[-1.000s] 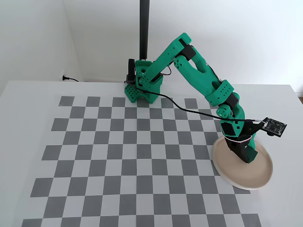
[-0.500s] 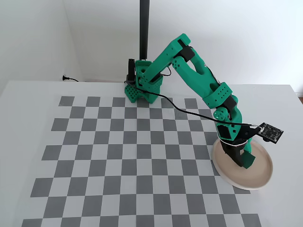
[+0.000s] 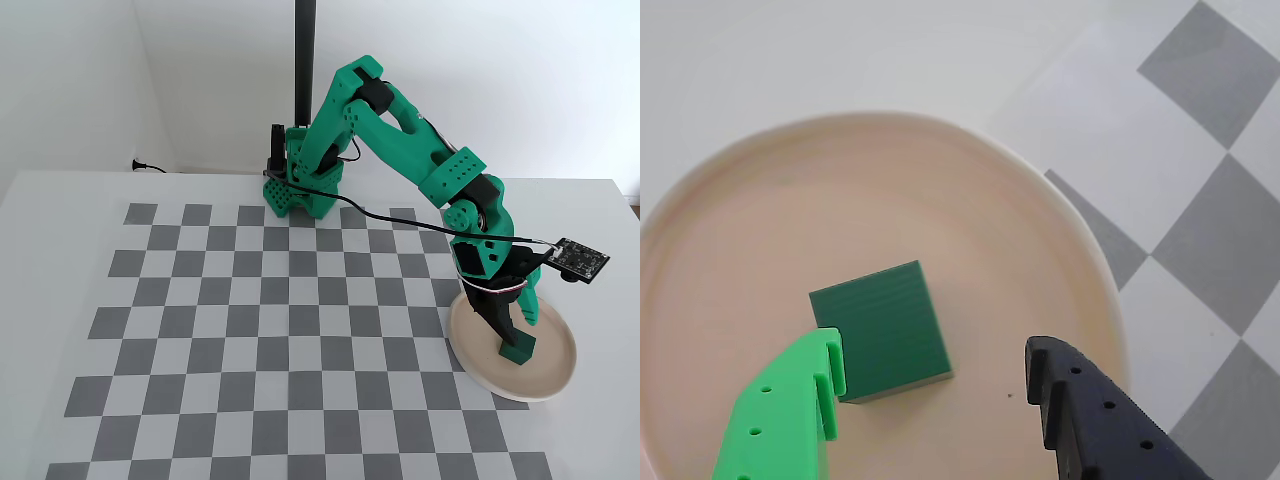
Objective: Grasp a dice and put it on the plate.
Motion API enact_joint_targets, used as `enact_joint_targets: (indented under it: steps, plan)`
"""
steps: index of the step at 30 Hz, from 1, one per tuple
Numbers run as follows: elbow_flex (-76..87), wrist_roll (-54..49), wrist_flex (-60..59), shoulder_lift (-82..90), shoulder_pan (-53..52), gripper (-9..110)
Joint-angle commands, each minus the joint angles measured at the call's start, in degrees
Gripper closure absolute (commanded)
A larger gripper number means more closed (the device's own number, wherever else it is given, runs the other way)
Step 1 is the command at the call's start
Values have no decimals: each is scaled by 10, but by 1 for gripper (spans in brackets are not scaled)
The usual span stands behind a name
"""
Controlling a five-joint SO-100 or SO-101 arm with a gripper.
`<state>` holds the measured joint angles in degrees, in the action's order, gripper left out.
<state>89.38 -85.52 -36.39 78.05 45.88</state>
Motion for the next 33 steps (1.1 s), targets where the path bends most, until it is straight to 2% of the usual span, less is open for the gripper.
enact_joint_targets:
  steps: [1, 8, 14, 18, 28, 33]
  plan:
    - [-52, -4, -23, 106, -9, 87]
    - [-27, 20, -71, 181, -33, 88]
    - [116, 37, -19, 308, -56, 96]
    - [182, 59, -21, 377, -77, 105]
    - [316, 123, 5, 477, -151, 106]
    - [369, 187, 22, 516, -182, 106]
